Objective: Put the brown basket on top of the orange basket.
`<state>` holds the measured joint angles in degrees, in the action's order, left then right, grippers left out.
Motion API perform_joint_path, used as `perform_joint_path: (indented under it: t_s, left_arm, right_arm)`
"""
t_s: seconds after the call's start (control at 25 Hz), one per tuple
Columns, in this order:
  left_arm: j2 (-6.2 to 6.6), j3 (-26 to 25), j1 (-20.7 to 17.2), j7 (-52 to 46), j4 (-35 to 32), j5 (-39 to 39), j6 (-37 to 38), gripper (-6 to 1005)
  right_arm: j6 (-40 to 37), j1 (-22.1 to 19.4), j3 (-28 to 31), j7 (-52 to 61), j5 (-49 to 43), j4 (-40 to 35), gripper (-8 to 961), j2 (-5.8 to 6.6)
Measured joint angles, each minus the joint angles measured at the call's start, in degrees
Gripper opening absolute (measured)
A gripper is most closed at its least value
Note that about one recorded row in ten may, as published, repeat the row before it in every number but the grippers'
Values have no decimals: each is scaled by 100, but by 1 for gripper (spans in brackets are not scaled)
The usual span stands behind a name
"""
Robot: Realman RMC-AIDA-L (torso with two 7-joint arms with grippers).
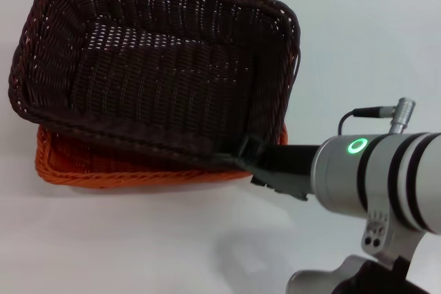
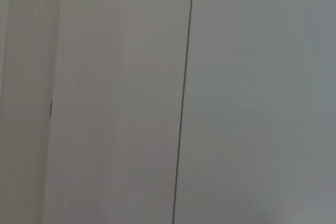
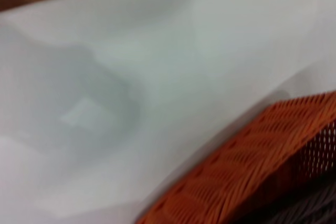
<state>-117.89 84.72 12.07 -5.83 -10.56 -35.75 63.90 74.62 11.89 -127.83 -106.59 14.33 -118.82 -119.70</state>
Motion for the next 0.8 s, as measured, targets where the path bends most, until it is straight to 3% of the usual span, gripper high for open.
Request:
perform_joint_path:
  t_s: [0.32, 0.52, 0.64, 0.8]
  left_arm:
    - [3, 10, -18, 3, 19, 16, -4, 665]
    - [3, 10, -40, 3, 19, 18, 1, 665]
    - [4, 10, -40, 3, 19, 26, 6, 666]
    - [3, 10, -36, 3, 18, 25, 12, 666]
  right_arm:
    - [-30, 24, -315, 27, 329, 31, 680, -1]
    - [-683, 44, -227, -31, 986, 59, 680, 0]
    - [-1713, -3, -145, -6, 977, 229, 679, 1]
    - [-4102, -130, 50, 389, 1119, 722, 679, -5]
